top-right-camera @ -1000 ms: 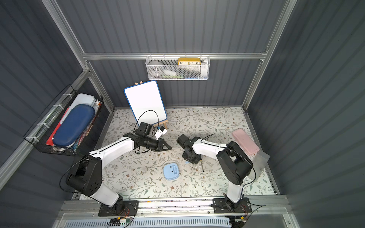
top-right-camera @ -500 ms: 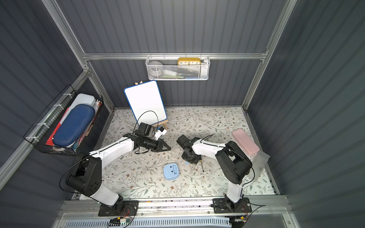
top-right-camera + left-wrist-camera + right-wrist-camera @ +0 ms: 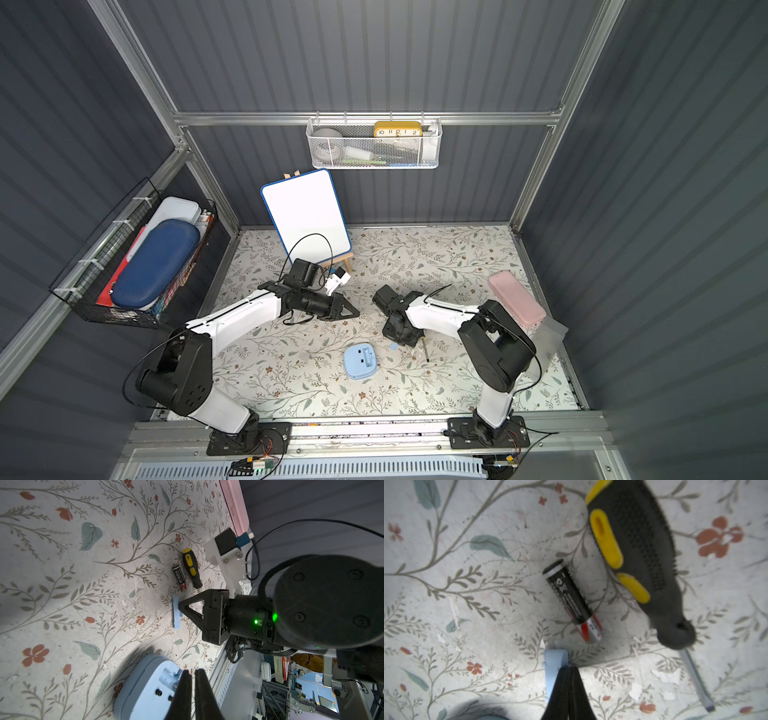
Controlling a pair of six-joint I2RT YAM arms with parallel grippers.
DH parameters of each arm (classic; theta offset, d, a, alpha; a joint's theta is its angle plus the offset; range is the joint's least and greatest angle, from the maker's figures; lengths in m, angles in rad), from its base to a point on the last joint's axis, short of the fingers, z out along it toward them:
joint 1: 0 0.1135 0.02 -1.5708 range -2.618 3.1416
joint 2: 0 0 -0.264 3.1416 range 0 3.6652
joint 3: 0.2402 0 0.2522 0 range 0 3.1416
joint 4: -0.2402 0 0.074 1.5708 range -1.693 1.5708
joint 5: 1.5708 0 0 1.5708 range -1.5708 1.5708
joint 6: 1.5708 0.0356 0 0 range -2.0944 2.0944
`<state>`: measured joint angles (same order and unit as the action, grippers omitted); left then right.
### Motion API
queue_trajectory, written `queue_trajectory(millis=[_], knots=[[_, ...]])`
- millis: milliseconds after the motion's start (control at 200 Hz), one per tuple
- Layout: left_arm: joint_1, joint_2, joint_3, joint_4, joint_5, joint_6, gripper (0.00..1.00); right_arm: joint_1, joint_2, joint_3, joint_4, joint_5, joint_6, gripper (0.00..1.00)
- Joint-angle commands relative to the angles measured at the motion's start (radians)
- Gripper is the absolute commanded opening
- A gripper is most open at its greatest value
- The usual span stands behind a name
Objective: Remove the battery from the alarm
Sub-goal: Pick up the cover from the center of the board.
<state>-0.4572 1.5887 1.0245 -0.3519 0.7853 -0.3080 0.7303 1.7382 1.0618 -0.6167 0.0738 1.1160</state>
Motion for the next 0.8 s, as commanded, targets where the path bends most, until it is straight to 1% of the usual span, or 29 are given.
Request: queue_trajectory(millis=[0, 120, 210, 300, 405, 445, 540, 680, 755, 795], knots=[[0.006, -0.026, -0.008, 0.003, 0.031, -0.007, 0.13, 0.006, -0.056, -0.016, 0.020, 0.011, -0.046, 0.03], [0.006, -0.016, 0.003, -0.004, 0.058, 0.005, 0.14, 0.009, -0.107, -0.021, 0.043, 0.028, -0.095, 0.03], [0.006, -0.012, 0.000, 0.006, 0.099, 0.013, 0.20, 0.009, -0.139, 0.007, 0.023, 0.059, -0.136, 0.02], [0.006, -0.015, -0.012, 0.021, 0.116, 0.016, 0.30, 0.009, -0.162, 0.042, 0.038, 0.096, -0.163, 0.02], [0.006, -0.030, -0.027, 0.048, 0.126, 0.017, 0.42, 0.008, -0.149, 0.132, 0.037, 0.068, -0.198, 0.02], [0.006, -0.030, -0.026, 0.049, 0.123, 0.021, 0.45, 0.008, -0.133, 0.172, 0.021, 0.052, -0.205, 0.02], [0.006, -0.006, -0.018, 0.045, 0.139, 0.043, 0.46, 0.009, -0.106, 0.234, 0.000, 0.026, -0.209, 0.02], [0.006, -0.003, -0.014, 0.067, 0.169, 0.055, 0.46, 0.011, -0.106, 0.247, 0.020, -0.004, -0.200, 0.02], [0.006, -0.006, -0.020, 0.107, 0.224, 0.048, 0.46, 0.012, -0.103, 0.249, 0.026, -0.024, -0.191, 0.01], [0.006, 0.000, -0.015, 0.112, 0.230, 0.046, 0.46, 0.015, -0.101, 0.252, 0.023, -0.035, -0.191, 0.01]])
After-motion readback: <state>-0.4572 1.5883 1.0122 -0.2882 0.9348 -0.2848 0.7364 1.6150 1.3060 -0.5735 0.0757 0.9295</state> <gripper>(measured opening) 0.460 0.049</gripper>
